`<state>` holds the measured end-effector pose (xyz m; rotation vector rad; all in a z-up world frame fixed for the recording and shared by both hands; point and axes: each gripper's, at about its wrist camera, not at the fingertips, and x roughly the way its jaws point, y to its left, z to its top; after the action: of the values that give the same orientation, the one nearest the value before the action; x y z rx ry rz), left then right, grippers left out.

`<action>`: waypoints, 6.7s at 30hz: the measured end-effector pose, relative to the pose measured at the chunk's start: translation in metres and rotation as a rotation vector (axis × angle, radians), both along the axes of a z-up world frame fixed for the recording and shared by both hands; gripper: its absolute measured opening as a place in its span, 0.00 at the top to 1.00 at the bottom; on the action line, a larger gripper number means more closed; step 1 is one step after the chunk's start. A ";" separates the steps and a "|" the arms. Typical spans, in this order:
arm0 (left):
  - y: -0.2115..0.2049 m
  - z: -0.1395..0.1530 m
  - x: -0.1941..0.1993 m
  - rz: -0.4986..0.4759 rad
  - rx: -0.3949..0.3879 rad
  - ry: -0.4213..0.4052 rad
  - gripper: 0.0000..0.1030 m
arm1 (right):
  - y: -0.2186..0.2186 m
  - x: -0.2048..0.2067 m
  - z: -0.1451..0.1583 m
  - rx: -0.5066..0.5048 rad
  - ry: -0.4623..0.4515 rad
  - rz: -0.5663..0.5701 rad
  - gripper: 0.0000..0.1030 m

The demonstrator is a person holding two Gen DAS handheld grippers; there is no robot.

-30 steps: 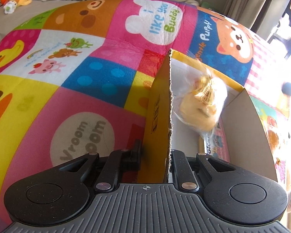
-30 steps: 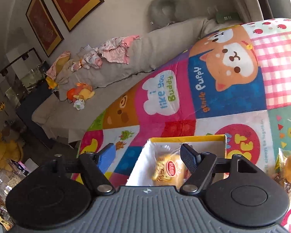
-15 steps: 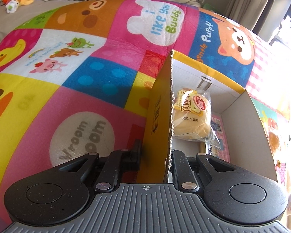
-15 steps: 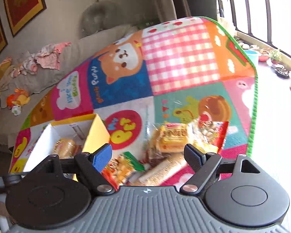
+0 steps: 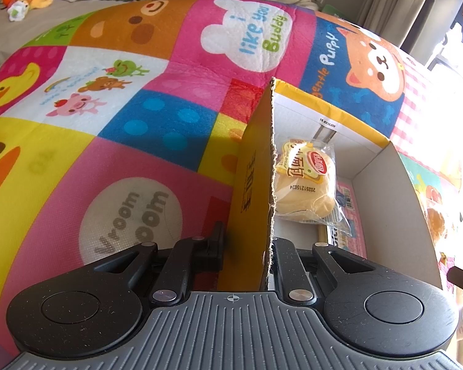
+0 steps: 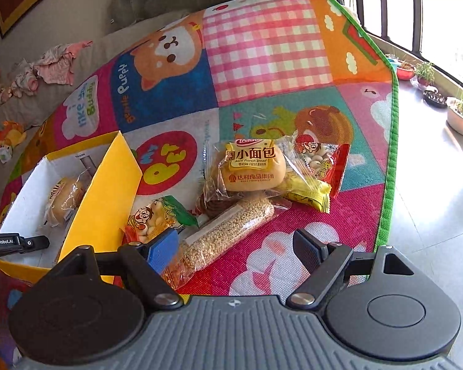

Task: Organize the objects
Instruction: 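Lower the bun into the yellow box and open the right gripper, then grasp the cartoon-printed cracker pack with the right gripper and lift it, then drop the cracker pack into the yellow box beside the bun, then reach the right gripper toward the wrapped bread bun on the mat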

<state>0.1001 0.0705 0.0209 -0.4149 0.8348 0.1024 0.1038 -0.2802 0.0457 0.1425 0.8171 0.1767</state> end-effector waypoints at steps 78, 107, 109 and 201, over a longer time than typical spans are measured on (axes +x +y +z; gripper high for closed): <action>-0.001 0.000 0.000 0.001 0.001 0.001 0.84 | 0.052 0.023 -0.027 0.012 0.060 0.219 0.49; -0.003 0.001 -0.001 0.004 0.021 -0.002 0.86 | 0.089 -0.061 0.135 0.134 -0.324 0.429 0.49; -0.003 0.001 -0.001 0.004 0.021 -0.003 0.86 | 0.098 -0.054 0.139 0.146 -0.325 0.436 0.49; 0.003 -0.001 -0.002 -0.017 0.001 -0.009 0.85 | -0.023 -0.031 0.026 -0.033 0.033 0.137 0.24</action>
<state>0.0980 0.0731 0.0199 -0.4075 0.8295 0.0853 0.0724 -0.3032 0.0713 0.0584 0.8631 0.2905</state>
